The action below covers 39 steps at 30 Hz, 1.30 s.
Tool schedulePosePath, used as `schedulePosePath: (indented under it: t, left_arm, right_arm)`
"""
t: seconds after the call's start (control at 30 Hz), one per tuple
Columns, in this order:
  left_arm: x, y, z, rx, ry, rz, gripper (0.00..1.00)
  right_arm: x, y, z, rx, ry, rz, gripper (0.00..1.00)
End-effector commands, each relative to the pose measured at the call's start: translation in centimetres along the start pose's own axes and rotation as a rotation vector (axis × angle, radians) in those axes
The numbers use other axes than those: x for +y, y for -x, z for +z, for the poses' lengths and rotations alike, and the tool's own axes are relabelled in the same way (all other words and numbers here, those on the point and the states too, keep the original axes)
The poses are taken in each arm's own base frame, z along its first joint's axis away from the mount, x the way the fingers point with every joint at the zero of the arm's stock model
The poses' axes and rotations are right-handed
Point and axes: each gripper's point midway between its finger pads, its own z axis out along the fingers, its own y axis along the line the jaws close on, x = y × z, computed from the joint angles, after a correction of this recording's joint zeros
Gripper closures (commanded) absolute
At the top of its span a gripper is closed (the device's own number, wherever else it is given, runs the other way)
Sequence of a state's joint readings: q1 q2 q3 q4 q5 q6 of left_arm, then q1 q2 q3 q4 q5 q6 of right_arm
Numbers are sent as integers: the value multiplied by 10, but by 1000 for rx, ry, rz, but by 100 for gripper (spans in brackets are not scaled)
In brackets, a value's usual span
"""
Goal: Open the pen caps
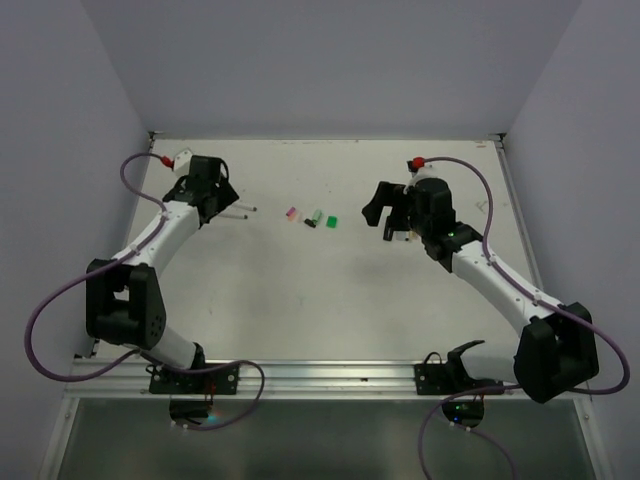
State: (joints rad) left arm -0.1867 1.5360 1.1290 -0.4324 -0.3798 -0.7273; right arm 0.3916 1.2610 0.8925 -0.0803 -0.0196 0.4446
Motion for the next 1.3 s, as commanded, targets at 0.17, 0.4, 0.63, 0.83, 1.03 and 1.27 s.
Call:
schedulePosePath:
  t: [0.17,0.4,0.63,0.83,1.03,1.27]
  left_arm:
    - [48,27,50,31,215,-306,37]
    - [38,6,97,162,268,-360,50]
    - [31,8,109,163,260,-381,54]
    - [37,-1,127,203,311,-354,54]
    - [46,-6,134,232,338,-358,55]
    - [56,-20,131,261,362,-330,61]
  right_arm:
    - [12,-4,6,3,74,23,2]
    - [13,-7,7,7,74,16,1]
    - [12,-12,10,21,69,11,1]
    - [13,-11,14,12,78,12,1]
    - [11,-9,13,4,68,12,2]
    - [11,-9,12,0,68,14,2]
